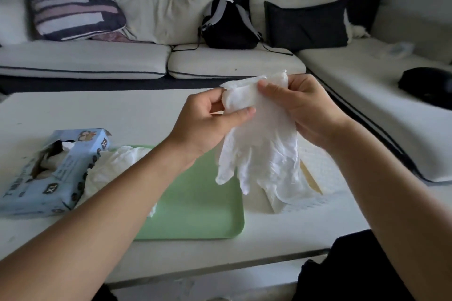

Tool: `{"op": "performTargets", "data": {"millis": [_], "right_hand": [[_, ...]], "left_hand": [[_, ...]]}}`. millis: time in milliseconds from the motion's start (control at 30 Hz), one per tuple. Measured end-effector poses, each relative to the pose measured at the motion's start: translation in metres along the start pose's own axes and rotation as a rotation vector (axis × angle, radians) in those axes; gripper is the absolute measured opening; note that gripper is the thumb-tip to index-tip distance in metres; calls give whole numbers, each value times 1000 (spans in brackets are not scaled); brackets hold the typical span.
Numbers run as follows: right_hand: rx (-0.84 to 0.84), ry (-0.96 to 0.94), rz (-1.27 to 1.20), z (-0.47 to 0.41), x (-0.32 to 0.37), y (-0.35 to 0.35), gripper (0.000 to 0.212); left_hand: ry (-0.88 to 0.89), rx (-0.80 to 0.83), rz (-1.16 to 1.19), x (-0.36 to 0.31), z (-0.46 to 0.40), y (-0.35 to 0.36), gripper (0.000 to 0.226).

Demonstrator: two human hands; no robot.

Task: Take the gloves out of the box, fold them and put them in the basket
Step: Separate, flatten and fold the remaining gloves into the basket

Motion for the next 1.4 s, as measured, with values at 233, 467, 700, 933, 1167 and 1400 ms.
{"op": "performTargets", "data": {"millis": [233, 467, 700, 933, 1167, 1400], "right_hand": [[-181, 37, 119, 13, 25, -90, 25], [-182, 129, 220, -16, -23, -128, 42], [-254, -226, 352, -46, 6, -144, 8], [234, 233, 966, -7, -103, -137, 11], [515, 372, 1254, 33, -154, -113, 21], [740, 645, 1316, 55, -184, -107, 25]], "left_hand": [[-73, 37, -18, -9, -45, 71, 48], [-198, 41, -111, 44, -84, 103, 39], [78, -60, -226, 26, -121, 93, 43], [-2, 340, -502, 120, -83, 131, 10], [52, 777, -1084, 142, -23, 185, 18], [-62, 1022, -1236, 148, -2, 211, 18]]}}
Point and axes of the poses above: each hand's wrist, its own z-axis away from the middle knuckle, its own y-axis out of the palm, x = y × z, the point moved 10 cm from there along -z, towards the middle knuckle, and after that the axes turned 4 degrees about -z, right-handed, at the moved point
